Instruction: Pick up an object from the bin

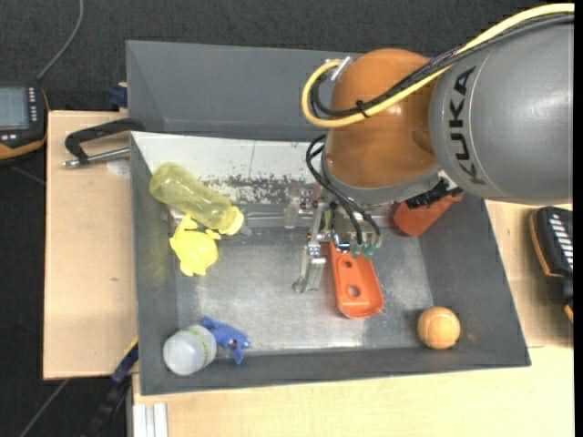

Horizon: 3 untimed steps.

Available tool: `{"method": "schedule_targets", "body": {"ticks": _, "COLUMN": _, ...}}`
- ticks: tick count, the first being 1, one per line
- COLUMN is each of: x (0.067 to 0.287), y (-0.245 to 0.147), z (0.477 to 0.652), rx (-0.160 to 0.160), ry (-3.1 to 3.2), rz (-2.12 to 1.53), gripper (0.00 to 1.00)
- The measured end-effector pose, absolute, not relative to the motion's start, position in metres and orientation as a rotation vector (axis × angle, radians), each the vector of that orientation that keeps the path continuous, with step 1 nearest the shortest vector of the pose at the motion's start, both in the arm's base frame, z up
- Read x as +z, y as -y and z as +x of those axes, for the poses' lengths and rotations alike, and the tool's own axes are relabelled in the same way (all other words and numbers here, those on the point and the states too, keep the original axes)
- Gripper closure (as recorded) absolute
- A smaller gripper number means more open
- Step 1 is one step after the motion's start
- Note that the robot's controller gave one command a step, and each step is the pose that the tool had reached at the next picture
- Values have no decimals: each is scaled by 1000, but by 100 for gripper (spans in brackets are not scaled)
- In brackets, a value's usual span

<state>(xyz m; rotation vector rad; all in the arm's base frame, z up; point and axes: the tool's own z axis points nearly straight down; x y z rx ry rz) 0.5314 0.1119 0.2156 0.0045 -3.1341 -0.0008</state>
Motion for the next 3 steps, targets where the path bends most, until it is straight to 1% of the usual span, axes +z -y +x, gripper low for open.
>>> {"method": "schedule_targets", "body": {"ticks": 1, "x": 220, "y": -111, "z": 533, "rx": -3, "ry": 3143, "rz": 1, "gripper": 0}}
{"method": "schedule_targets", "body": {"ticks": 2, "x": 194, "y": -87, "z": 531, "rx": -7, "ry": 3141, "rz": 199, "gripper": 0}}
{"method": "schedule_targets", "body": {"ticks": 3, "x": 157, "y": -60, "z": 536, "rx": -2, "ry": 3131, "rz": 265, "gripper": 0}}
